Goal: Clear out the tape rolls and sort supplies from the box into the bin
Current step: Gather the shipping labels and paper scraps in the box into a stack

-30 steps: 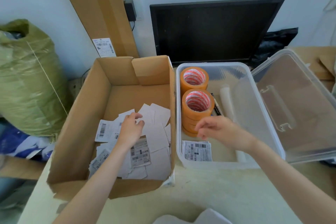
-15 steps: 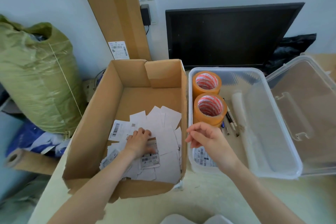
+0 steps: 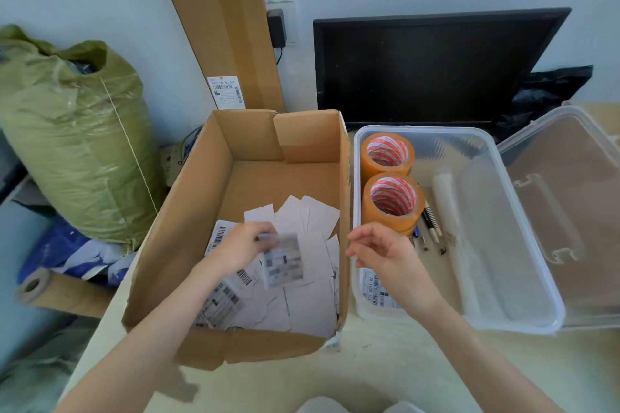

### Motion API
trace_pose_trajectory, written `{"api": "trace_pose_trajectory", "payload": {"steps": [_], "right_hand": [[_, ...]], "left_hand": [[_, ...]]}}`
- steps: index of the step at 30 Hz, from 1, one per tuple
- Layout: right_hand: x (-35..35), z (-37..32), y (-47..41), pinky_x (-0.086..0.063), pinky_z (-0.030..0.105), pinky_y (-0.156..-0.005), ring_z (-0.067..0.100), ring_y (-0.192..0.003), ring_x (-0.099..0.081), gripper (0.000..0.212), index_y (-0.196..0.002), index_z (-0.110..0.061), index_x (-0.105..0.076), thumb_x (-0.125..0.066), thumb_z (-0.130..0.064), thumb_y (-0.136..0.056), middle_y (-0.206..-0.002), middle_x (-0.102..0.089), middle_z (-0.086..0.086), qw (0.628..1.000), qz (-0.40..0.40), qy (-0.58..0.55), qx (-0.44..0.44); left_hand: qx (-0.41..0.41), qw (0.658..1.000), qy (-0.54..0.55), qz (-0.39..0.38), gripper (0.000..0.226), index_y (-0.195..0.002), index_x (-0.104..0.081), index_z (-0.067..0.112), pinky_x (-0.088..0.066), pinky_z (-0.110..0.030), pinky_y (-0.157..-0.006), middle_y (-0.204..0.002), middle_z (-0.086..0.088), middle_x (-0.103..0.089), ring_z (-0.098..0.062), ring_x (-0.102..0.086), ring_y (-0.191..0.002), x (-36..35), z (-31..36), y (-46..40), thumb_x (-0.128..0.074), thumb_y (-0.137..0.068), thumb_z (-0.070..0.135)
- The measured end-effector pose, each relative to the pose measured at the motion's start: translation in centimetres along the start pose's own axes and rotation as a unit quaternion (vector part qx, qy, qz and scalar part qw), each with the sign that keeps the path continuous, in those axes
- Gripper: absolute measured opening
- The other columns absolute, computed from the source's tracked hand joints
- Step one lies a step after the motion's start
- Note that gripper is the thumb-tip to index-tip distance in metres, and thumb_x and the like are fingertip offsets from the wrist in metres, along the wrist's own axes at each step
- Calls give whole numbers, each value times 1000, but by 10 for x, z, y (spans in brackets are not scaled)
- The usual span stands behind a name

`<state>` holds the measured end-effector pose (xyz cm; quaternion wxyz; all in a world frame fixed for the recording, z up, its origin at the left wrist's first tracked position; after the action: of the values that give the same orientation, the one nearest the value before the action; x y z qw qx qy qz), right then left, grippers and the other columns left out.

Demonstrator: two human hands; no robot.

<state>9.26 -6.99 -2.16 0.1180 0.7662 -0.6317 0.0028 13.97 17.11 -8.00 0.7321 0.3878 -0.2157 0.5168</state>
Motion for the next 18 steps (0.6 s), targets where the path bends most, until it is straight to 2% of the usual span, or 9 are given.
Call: {"api": "trace_pose_trajectory", "payload": {"steps": [3,7,8,10,12,15,16,18], "right_hand": [[-1,-8,-3,-55,31,-79,14,-83,-62,19,-107,-22,-64,-63,-14,-90,-93,-69,-4,999,10,46,26],[-19,-20,-4,-57,37,-81,9,-95,-67,33,-121,-22,-60,-64,-26,-89,-103,-70,-8,995,-72,56,28],[-24,-22,-3,-58,32,-77,8,-92,-69,29,-119,-18,-61,-62,-22,-91,-104,-72,-6,995,-89,39,23],[-27,-26,-1,-53,18,-57,4,-71,-69,18,-109,-8,-66,-56,-12,-95,-97,-74,-1,995,-93,11,22],[-25,-24,-1,-43,17,-44,9,-53,-62,16,-98,-4,-67,-53,-11,-97,-89,-75,2,997,-79,-1,23],[-19,-14,-2,-41,20,-40,14,-46,-57,17,-96,-3,-67,-52,-11,-97,-85,-75,3,998,-57,-32,3],[-17,-9,-2,-41,20,-40,13,-46,-57,17,-97,-4,-67,-52,-11,-97,-84,-75,3,998,-51,-42,-8],[-16,0,-2,-42,22,-41,14,-45,-56,17,-98,-6,-68,-51,-11,-97,-83,-75,5,998,-39,-48,-24]], "left_hand": [[-44,994,97,33,14,-84,-70,16,-50,-34,-79,-86,1,-71,-17,-65,-83,32,47,23,-60,-92,21],[-103,979,171,41,12,-87,-70,14,-52,-21,-71,-84,6,-72,-13,-68,-79,46,104,54,-60,-92,18],[-115,976,179,46,12,-87,-69,12,-51,-18,-67,-83,5,-72,-14,-67,-77,46,113,59,-59,-92,17],[-133,973,178,64,15,-89,-70,12,-50,-18,-66,-83,3,-71,-15,-65,-76,46,121,61,-57,-93,19],[-134,971,175,88,17,-92,-70,13,-50,-19,-69,-84,3,-71,-12,-63,-75,45,116,57,-55,-95,20],[-89,963,217,135,17,-93,-70,14,-49,-16,-69,-81,2,-70,-5,-60,-71,42,86,43,-54,-95,15],[-67,963,218,144,15,-95,-70,15,-47,-16,-70,-83,3,-70,-4,-61,-75,39,72,36,-54,-95,16],[-11,985,131,111,15,-106,-65,20,-44,-18,-77,-103,5,-66,-6,-59,-94,24,34,19,-55,-95,21]]}}
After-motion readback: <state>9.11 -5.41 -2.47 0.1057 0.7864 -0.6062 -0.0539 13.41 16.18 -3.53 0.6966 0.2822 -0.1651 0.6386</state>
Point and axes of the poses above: each hand's wrist, its own y-axis away from the middle knuckle, its own x-axis out of the back of the hand, z = x × y, the point moved 8 cm from there along -y, towards the middle knuckle
